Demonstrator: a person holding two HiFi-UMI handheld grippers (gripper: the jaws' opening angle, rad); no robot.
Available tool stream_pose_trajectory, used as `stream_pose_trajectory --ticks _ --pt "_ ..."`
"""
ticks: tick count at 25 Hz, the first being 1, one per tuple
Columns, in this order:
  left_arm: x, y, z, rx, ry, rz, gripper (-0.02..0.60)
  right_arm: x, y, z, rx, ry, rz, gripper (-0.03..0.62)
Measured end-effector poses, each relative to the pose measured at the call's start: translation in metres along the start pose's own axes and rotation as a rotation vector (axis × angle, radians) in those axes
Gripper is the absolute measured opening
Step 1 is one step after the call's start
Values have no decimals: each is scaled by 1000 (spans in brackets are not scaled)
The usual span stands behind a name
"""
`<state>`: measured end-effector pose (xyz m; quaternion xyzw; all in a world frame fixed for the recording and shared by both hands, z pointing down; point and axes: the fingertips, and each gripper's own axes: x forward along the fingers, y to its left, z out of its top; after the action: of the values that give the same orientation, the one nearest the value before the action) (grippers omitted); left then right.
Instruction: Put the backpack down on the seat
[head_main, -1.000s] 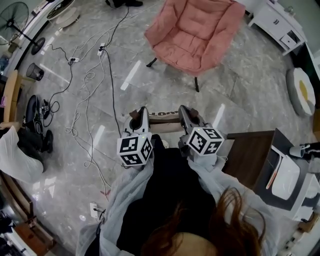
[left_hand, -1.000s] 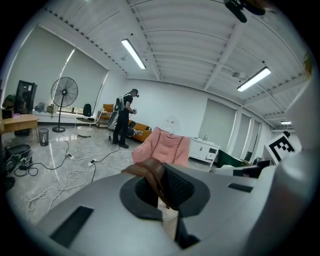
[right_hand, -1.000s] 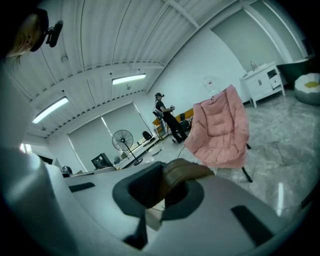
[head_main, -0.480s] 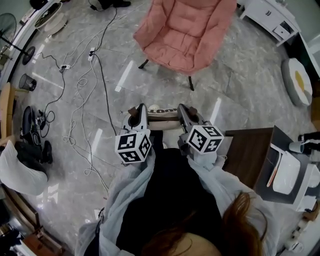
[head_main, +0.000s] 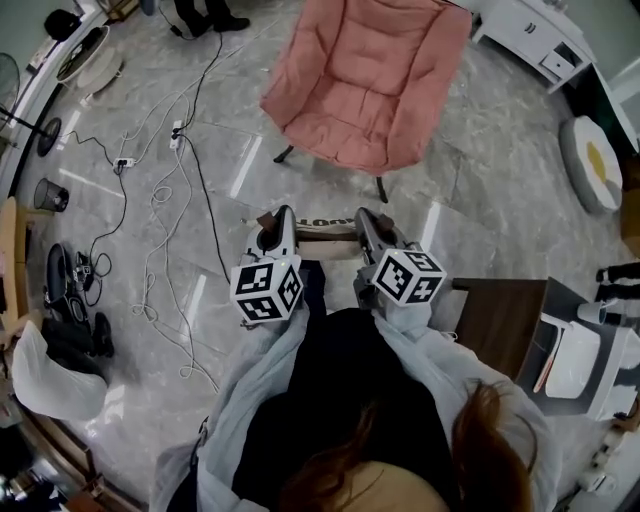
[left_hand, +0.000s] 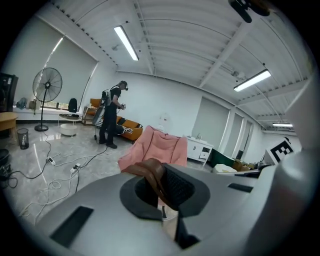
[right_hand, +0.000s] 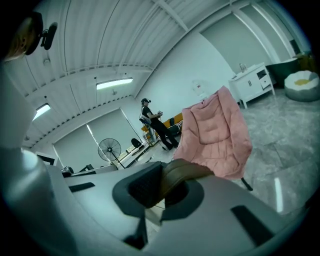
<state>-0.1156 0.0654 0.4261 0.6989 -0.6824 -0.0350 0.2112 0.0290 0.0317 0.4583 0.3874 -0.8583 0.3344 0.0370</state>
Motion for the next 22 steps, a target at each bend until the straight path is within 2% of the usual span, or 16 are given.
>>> stream_pose_trajectory --ticks 5,16,22 --pt "44 13 26 4 5 -17 14 37 -5 25 24 5 -11 8" --pt "133 45 65 1 28 -88 14 113 -18 75 12 -52 -81 8" --pt "161 59 69 2 36 -112 14 139 -22 79 7 -54 -83 8"
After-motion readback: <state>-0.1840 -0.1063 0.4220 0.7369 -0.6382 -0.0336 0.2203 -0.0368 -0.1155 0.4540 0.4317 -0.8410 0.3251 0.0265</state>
